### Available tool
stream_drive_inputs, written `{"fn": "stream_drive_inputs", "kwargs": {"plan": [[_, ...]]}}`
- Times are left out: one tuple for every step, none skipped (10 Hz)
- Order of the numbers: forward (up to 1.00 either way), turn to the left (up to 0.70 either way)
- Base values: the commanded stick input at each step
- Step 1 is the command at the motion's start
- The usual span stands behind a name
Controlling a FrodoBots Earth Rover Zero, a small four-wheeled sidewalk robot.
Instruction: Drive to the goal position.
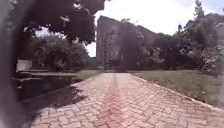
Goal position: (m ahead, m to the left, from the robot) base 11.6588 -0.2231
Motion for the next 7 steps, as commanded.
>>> {"fn": "stream_drive_inputs", "kwargs": {"plan": [[0.70,0.00],[0.70,0.00],[0.70,0.00],[0.70,0.00],[0.70,0.00],[0.70,0.00],[0.70,0.00]]}}
